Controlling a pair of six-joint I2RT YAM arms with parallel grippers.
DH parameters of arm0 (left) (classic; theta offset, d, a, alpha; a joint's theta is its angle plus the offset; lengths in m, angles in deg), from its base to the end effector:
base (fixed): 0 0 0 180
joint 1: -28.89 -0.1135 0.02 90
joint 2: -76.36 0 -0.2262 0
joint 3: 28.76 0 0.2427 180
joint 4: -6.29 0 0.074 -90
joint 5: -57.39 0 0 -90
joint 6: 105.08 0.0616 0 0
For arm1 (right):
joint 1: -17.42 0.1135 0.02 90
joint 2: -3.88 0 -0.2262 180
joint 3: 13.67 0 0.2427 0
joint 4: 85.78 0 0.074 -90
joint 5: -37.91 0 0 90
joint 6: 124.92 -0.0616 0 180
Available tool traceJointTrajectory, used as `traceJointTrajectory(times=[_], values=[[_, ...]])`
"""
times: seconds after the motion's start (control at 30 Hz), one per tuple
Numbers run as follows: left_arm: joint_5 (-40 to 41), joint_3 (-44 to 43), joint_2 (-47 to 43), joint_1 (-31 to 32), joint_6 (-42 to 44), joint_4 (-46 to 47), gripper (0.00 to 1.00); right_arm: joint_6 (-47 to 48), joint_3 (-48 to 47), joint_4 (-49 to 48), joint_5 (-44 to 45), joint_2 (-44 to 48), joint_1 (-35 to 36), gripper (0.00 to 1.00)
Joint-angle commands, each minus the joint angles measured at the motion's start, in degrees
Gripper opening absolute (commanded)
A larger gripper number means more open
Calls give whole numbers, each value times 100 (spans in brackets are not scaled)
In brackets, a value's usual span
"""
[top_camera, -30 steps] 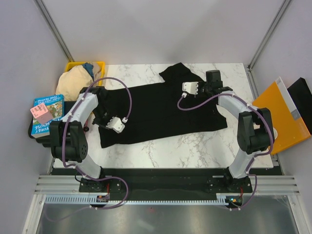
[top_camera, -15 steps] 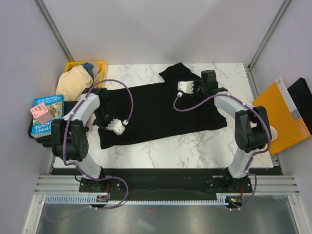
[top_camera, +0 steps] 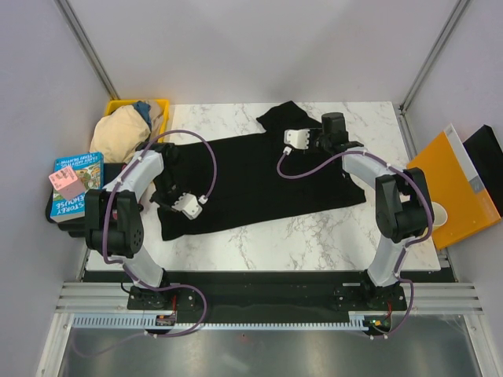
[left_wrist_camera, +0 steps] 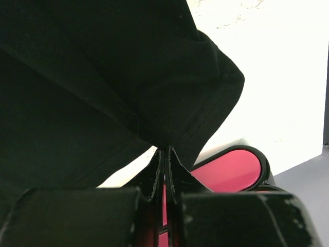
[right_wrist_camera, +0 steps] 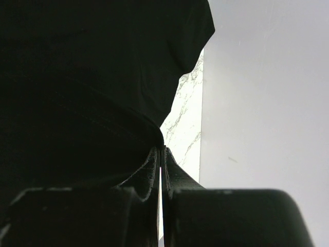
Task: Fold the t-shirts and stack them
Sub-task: Fold the flattened tshirt in 1/3 of the way
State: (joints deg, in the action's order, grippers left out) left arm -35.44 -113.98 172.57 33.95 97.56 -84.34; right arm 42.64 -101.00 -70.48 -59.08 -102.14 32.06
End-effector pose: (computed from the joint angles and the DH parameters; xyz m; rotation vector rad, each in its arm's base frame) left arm 0.2542 -0.0256 0.1594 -2.6041 -1.5829 0.2947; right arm 0.4087 0.1145 0.1776 -1.6355 1.4746 -0.4962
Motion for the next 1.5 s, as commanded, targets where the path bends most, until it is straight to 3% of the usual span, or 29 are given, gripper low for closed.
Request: traceJointTrajectory(times=[0.0,0.33,0.37,0.4,0.43,0.47,0.53,0.73,0.83,0.93,1.0,1.1,1.2,1.3,1.47], values=[[265,-36,109,39,2596,-235,2,-206,-275,-416,-5,-59,40,0],[265,-1,197,188,2360,-209,2,-153,-284,-433,56,-226,110,3],[265,7,188,206,2307,-191,3,-136,-284,-425,196,-244,119,10],[309,16,188,249,2254,-174,14,-75,-292,-390,284,-287,136,20],[457,42,214,259,2123,-130,20,-74,-284,-355,355,-297,154,46],[511,43,223,276,2035,-121,27,-100,-318,-320,495,-305,154,59],[704,-10,276,294,1720,-112,36,-241,-354,-161,627,-288,145,69],[758,-676,478,224,858,2,46,-723,-310,-108,1155,-25,-13,75],[522,-1263,505,215,559,301,45,-944,-362,207,1296,160,-144,75],[-523,-2255,566,232,338,-337,45,-1067,-643,1488,956,344,-329,72],[-973,-2435,462,328,433,-873,45,-770,-767,2688,551,572,-487,70],[-1053,-1849,-46,408,845,-956,44,46,-566,3850,119,915,-637,67],[-781,-569,-504,434,1171,-938,44,775,-135,4320,31,1240,-663,67],[-596,285,-795,461,1269,-745,44,1137,173,4531,-259,1469,-655,67],[-438,895,-1086,496,1208,-499,44,1200,357,4840,-453,1453,-523,60]])
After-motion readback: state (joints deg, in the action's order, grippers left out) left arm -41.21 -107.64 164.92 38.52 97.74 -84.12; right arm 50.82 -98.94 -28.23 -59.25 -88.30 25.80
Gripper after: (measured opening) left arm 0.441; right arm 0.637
